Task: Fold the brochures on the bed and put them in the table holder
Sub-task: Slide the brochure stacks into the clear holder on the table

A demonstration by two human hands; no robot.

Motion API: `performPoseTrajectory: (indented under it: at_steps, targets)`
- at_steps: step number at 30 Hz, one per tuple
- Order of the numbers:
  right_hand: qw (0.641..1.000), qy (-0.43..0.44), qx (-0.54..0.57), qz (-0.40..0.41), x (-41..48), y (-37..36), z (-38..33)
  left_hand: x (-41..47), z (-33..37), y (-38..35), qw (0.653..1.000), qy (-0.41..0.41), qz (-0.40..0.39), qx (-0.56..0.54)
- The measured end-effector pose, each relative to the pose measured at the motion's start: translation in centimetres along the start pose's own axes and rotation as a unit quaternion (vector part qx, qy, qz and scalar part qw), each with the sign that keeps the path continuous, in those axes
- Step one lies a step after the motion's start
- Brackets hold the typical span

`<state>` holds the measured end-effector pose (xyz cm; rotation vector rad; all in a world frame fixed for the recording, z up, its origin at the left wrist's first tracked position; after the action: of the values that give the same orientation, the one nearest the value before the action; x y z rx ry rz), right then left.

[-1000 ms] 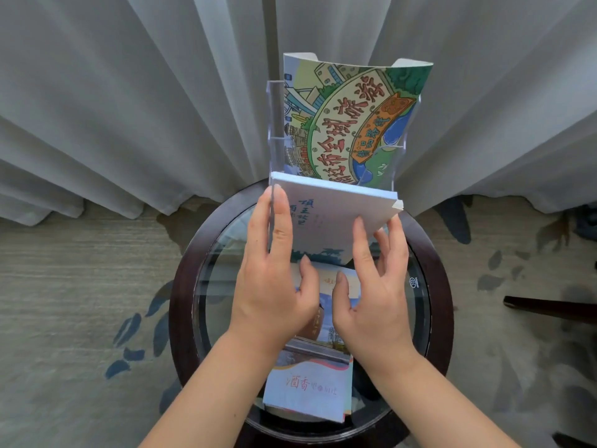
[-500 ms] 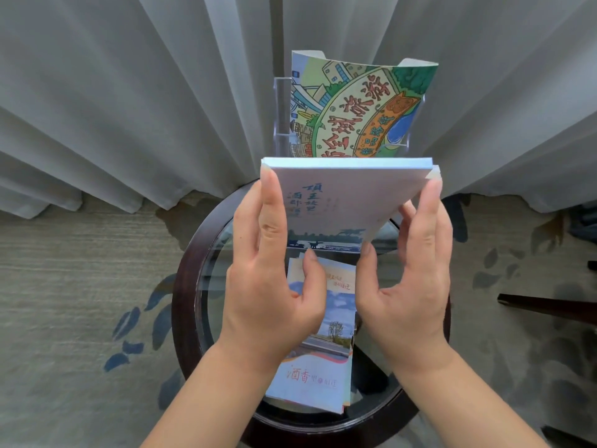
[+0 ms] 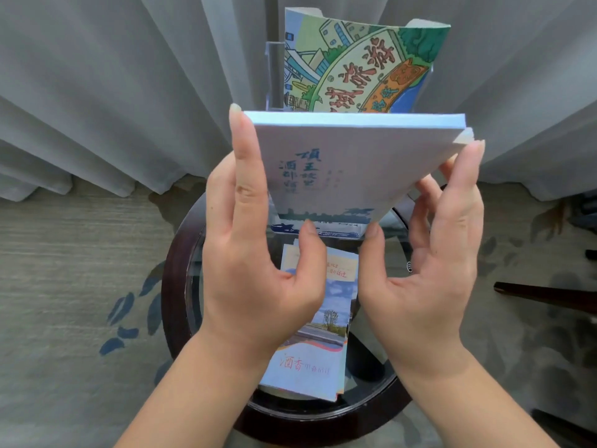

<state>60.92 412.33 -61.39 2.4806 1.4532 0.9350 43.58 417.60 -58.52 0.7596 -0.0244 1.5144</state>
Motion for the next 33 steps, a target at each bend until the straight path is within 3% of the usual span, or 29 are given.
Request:
performPoseTrajectory:
  at_steps: [17,25,33]
  targets:
    - [0.999,0.016,0.034,0.007,2.5,0.1,-0.6,1.3,1.2,0.1,0.999,-0.043,0.022,-0.018]
    - [1.000,-0.028,0.005,0.000,1.4,-0.3,1.5,0.4,-1.6,-1.7,1.000,-0.003,-0.008,-0.027]
    - [0.993,-0.103,-0.017,-0.060,-1.9,-2.3,5.2,-1.9,-5.3,-4.2,0.996,0.053,-0.070,0.007]
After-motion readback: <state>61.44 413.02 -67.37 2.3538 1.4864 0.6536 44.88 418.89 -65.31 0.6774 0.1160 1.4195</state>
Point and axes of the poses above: each hand's wrist, its own x-axis towards the middle knuckle, its own y-axis out of the back of the hand, z = x × y, the point moved 10 cm from there along x, towards the middle knuckle, and after that the axes turned 3 degrees about z, right-handed, at the moved point
